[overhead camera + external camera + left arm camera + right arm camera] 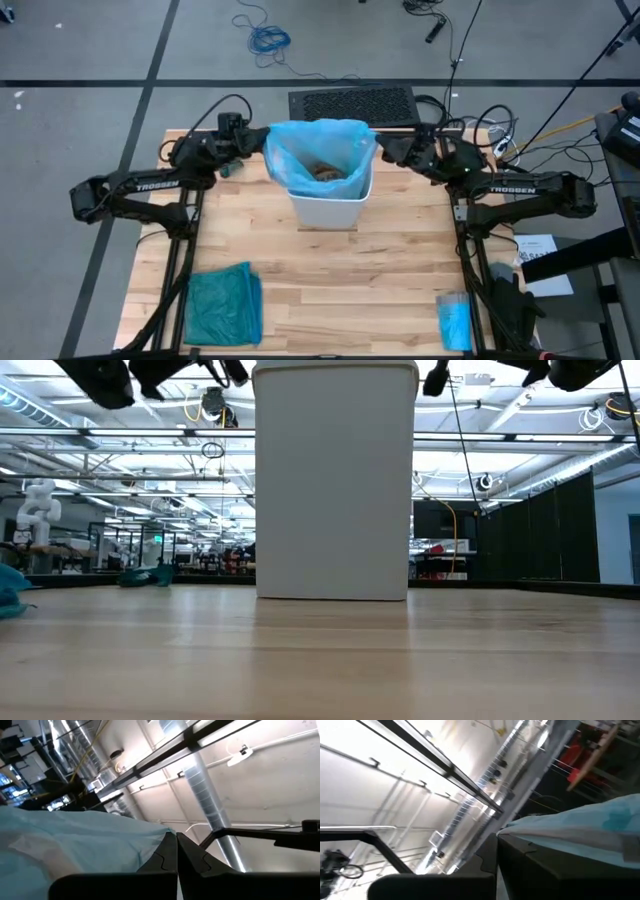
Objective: Place trash/remove bag and relplace
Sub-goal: Remove the blue trash bag from the white trash bin
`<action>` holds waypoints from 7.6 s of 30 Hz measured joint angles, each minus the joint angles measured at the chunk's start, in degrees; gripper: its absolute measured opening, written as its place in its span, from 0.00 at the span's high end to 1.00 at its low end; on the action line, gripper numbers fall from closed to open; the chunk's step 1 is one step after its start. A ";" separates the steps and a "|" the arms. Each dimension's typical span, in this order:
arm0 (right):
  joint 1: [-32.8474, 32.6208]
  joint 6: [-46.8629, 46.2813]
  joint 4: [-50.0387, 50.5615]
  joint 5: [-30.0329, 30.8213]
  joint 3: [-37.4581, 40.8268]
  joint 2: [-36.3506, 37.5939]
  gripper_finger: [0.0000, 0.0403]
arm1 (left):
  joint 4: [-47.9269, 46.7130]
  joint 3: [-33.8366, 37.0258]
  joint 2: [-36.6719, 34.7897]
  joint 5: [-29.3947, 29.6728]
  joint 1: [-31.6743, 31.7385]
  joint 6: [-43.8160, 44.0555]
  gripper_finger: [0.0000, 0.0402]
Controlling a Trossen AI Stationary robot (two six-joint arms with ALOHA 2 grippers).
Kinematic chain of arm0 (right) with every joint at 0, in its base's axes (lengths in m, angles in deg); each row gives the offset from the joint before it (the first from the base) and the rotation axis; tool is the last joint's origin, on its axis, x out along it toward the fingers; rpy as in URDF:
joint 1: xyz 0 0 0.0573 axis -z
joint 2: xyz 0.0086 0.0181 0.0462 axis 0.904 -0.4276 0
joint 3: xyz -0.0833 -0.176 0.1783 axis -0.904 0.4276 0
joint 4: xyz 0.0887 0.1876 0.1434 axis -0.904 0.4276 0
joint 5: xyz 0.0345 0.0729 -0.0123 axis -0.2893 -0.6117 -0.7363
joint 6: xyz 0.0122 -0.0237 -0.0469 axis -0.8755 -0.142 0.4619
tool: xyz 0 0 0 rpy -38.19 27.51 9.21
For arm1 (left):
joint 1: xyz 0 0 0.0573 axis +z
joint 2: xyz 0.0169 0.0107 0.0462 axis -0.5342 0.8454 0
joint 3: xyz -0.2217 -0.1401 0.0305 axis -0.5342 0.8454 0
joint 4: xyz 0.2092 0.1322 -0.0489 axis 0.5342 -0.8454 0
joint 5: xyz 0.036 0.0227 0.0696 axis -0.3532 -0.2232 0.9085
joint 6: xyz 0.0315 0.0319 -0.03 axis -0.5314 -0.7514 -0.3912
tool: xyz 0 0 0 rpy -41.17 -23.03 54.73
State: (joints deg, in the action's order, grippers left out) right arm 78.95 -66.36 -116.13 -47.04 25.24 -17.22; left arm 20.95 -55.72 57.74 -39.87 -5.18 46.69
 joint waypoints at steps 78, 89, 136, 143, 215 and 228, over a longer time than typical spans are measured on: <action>2.07 10.07 18.84 1.67 -11.23 -0.11 1.00 | -21.50 -16.25 2.01 -3.63 5.65 -1.27 1.00; 2.08 8.13 19.27 1.75 -11.23 -2.09 1.00 | -22.14 -16.36 2.01 -7.51 5.76 -2.66 1.00; -0.51 12.24 30.84 4.76 -11.23 -1.81 1.00 | -18.87 -16.32 1.79 -16.63 15.71 -2.61 1.00; -0.51 13.25 22.73 4.42 -11.23 -1.81 1.00 | -20.45 -16.32 1.79 -16.40 15.68 -2.61 1.00; 10.01 12.00 22.95 1.52 -11.23 -1.82 1.00 | -14.08 -23.32 7.98 -13.31 6.89 -1.65 1.00; 8.40 11.83 22.92 1.74 -11.23 -1.81 1.00 | -16.50 -23.68 8.01 -13.21 10.87 -3.98 1.00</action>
State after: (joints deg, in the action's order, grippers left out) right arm 87.35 -54.52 -93.21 -45.30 14.01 -19.04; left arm 4.45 -79.40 65.74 -53.08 5.69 42.70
